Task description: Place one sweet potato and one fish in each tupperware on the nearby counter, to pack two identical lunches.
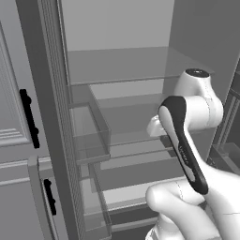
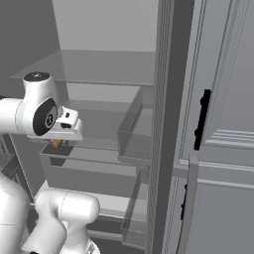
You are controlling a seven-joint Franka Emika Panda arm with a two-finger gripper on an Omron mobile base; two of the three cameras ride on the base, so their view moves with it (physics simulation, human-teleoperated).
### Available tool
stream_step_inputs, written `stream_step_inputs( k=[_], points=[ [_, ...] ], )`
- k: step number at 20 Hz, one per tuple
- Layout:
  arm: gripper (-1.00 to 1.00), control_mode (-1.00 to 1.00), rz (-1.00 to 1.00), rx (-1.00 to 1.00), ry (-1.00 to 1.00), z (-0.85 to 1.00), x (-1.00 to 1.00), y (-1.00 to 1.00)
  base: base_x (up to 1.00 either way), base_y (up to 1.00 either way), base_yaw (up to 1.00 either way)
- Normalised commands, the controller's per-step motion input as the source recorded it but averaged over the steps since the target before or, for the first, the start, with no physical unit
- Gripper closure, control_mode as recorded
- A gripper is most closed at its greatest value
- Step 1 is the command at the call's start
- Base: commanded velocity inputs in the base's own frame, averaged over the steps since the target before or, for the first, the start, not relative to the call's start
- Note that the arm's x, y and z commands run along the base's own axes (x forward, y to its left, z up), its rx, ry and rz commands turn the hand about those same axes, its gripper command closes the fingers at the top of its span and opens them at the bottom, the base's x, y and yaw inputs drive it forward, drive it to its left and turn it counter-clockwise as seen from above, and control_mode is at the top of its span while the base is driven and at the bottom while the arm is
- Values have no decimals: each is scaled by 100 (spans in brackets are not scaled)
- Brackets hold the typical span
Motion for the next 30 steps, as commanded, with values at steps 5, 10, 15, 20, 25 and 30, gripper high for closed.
stream_step_inputs(
  k=[5,10,15,20,25,30],
  points=[
    [100,-100,-3,0,9,1,-74,-2,0,0,0],
    [100,100,0,0,0,-2,-14,0,-20,0,0],
    [100,100,0,0,0,0,0,0,-100,1,-2],
    [100,100,0,0,0,0,0,0,-98,32,49],
    [100,100,0,0,0,0,0,0,-48,58,81],
    [100,100,0,0,0,0,0,0,-12,77,82]
  ],
)
